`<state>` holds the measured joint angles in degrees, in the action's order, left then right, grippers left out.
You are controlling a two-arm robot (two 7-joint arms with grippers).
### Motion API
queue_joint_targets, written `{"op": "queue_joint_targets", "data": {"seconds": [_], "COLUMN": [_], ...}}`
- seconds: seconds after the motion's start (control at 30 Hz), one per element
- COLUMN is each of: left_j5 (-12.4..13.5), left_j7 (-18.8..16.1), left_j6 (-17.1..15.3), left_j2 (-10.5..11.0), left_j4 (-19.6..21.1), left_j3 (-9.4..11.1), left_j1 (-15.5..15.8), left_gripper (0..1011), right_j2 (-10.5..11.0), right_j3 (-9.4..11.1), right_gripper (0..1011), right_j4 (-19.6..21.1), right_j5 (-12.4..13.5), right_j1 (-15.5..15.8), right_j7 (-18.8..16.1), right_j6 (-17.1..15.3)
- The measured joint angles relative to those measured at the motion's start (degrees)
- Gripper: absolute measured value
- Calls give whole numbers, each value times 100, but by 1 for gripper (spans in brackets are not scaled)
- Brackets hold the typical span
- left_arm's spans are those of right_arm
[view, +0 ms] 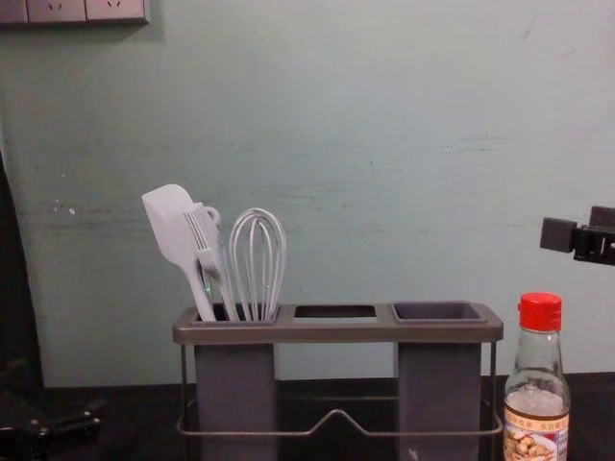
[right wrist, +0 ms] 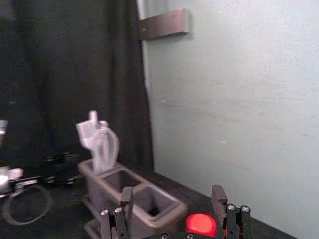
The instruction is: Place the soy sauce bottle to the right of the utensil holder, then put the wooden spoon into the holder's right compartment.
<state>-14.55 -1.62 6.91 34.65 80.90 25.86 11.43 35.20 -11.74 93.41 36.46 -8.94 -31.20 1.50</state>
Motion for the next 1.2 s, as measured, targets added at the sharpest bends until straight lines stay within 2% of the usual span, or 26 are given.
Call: {"op": "queue_joint_targets", "data": {"seconds": [0.07, 0.1, 0.2, 0.3, 0.37, 0.47, 0.53, 0.57, 0.6, 0.63, 0.73, 0.77, 0.8, 0.83, 0.9, 0.93, 0.97, 1.07, 1.1, 1.2], "left_j5": [0, 0, 0, 0, 0, 0, 0, 0, 0, 0, 0, 0, 0, 0, 0, 0, 0, 0, 0, 0], "left_j7": [0, 0, 0, 0, 0, 0, 0, 0, 0, 0, 0, 0, 0, 0, 0, 0, 0, 0, 0, 0], "left_j6": [0, 0, 0, 0, 0, 0, 0, 0, 0, 0, 0, 0, 0, 0, 0, 0, 0, 0, 0, 0], "left_j2": [0, 0, 0, 0, 0, 0, 0, 0, 0, 0, 0, 0, 0, 0, 0, 0, 0, 0, 0, 0], "left_j4": [0, 0, 0, 0, 0, 0, 0, 0, 0, 0, 0, 0, 0, 0, 0, 0, 0, 0, 0, 0], "left_j3": [0, 0, -1, 0, 0, 0, 0, 0, 0, 0, 0, 0, 0, 0, 0, 0, 0, 0, 0, 0], "left_j1": [0, 0, 0, 0, 0, 0, 0, 0, 0, 0, 0, 0, 0, 0, 0, 0, 0, 0, 0, 0], "left_gripper": [1011, 1011, 1011, 1012, 1011, 1011, 1012, 1011, 1012, 1012, 1011, 1011, 1011, 1011, 1011, 1011, 1011, 1011, 1012, 1012], "right_j2": [172, 172, 350, 547, 600, 620, 605, 571, 555, 501, 408, 328, 328, 204, 131, 131, 47, -26, -73, -140], "right_j3": [-33, -33, -132, -307, -406, -645, -802, -963, -1021, -1149, -1300, -1363, -1363, -1445, -1518, -1518, -1661, -1830, -1948, -2095], "right_gripper": [1002, 1000, 1000, 1000, 1000, 1002, 1000, 1002, 1002, 1002, 1000, 1000, 1000, 1000, 1000, 1000, 1000, 1002, 1002, 1000], "right_j4": [435, 435, 910, 1361, 1498, 1627, 1638, 1638, 1638, 1624, 1602, 1590, 1590, 1546, 1495, 1495, 1396, 1285, 1214, 1102], "right_j5": [40, 40, 31, -83, -140, -218, -226, -250, -261, -263, -247, -194, -194, -89, -67, -67, -93, -208, -321, -504], "right_j1": [211, 211, 452, 655, 694, 658, 578, 499, 464, 382, 273, 193, 193, 54, -68, -68, -259, -457, -574, -740], "right_j7": [4, 4, 56, 158, 234, 415, 494, 594, 647, 765, 969, 1140, 1140, 1374, 1512, 1512, 1663, 1757, 1803, 1863], "right_j6": [-182, -182, -378, -626, -771, -1227, -1523, -1823, -1953, -2269, -2735, -3082, -3082, -3642, -3982, -3982, -4393, -4697, -4856, -5026]}}
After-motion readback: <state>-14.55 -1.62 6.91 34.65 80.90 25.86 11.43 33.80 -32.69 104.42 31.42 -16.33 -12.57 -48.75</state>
